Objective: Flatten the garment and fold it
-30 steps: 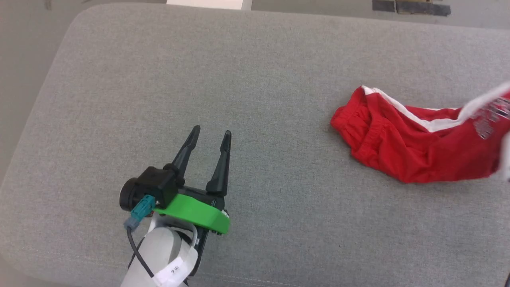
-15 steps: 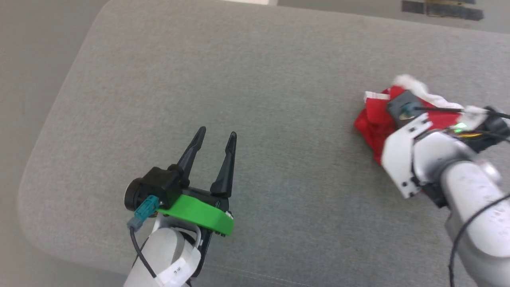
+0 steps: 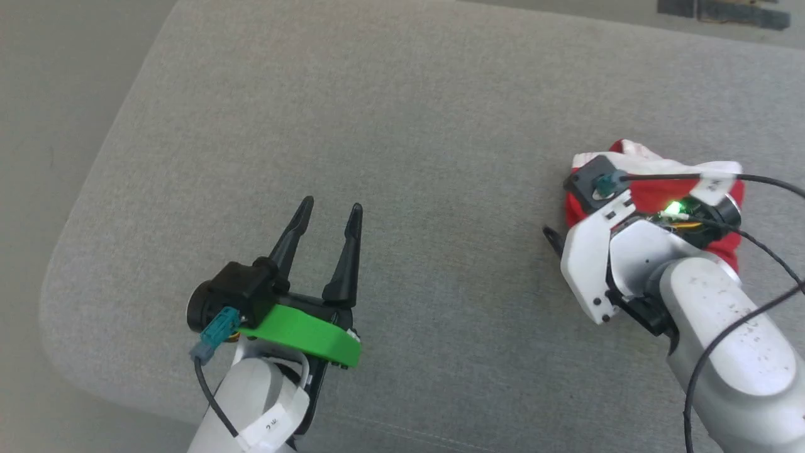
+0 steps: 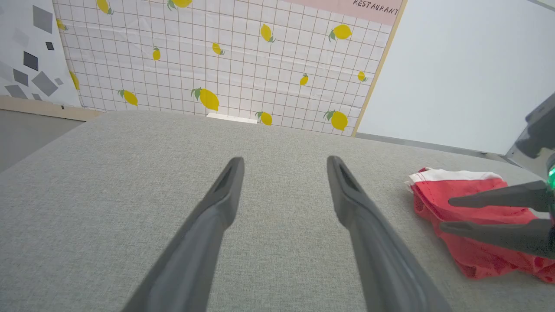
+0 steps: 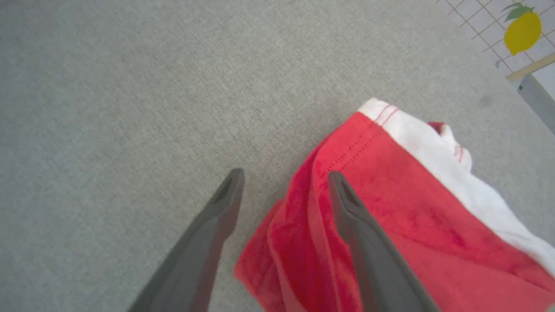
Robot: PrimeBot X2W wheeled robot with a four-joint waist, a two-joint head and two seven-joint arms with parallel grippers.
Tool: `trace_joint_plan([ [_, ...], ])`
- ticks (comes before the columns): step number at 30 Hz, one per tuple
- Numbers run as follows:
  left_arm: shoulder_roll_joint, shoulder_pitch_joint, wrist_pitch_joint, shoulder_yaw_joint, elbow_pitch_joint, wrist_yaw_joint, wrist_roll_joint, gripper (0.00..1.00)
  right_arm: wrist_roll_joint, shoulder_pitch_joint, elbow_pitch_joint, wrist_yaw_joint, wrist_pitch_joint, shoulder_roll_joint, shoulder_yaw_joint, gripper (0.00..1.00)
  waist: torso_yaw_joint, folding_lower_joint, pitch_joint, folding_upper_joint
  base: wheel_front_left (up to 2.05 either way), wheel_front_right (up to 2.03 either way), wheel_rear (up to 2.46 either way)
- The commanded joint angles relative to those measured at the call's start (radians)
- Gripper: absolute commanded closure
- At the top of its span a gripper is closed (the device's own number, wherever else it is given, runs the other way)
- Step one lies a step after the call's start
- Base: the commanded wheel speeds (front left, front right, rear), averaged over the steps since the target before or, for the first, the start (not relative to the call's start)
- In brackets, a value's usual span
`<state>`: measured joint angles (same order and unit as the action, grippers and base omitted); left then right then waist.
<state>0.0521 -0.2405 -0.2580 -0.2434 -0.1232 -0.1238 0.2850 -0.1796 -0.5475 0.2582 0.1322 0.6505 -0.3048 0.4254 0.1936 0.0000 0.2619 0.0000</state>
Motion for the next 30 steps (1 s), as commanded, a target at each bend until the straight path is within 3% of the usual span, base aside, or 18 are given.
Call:
trace_joint_plan([
  [1, -0.002, 0.012, -0.004, 0.005, -0.001, -0.007, -0.004, 0.00, -0.017, 0.024, -0.035, -0.002, -0.031, 0.005, -0.021, 0.00, -0.033, 0.0000, -0.034, 0.0000, 0.00, 0.00, 0.00],
  [6, -0.002, 0.035, -0.004, 0.020, -0.008, -0.007, -0.013, 0.00, -0.037, 0.109, -0.165, -0.002, -0.180, 0.042, -0.148, 0.00, -0.079, 0.0000, -0.085, 0.0000, 0.00, 0.00, 0.00],
  [11, -0.002, 0.058, -0.004, 0.044, -0.011, -0.007, -0.021, 0.00, -0.022, 0.238, -0.264, -0.002, -0.414, 0.129, -0.336, 0.00, -0.130, 0.0000, -0.131, 0.0000, 0.00, 0.00, 0.00],
  [17, -0.002, 0.088, -0.004, 0.084, -0.009, -0.007, -0.027, 0.00, -0.042, 0.380, -0.280, -0.002, -0.655, 0.224, -0.485, 0.00, -0.191, 0.0000, -0.169, 0.0000, 0.00, 0.00, 0.00],
  [23, -0.001, 0.114, -0.004, 0.112, -0.002, -0.007, -0.033, 0.00, -0.024, 0.464, -0.244, -0.002, -0.798, 0.247, -0.536, 0.00, -0.232, 0.0000, -0.186, 0.0000, 0.00, 0.00, 0.00],
  [30, 0.000, 0.142, -0.004, 0.130, -0.007, -0.007, -0.045, 0.00, 0.032, 0.525, -0.180, -0.002, -0.854, 0.250, -0.531, 0.00, -0.254, 0.0000, -0.197, 0.0000, 0.00, 0.00, 0.00],
])
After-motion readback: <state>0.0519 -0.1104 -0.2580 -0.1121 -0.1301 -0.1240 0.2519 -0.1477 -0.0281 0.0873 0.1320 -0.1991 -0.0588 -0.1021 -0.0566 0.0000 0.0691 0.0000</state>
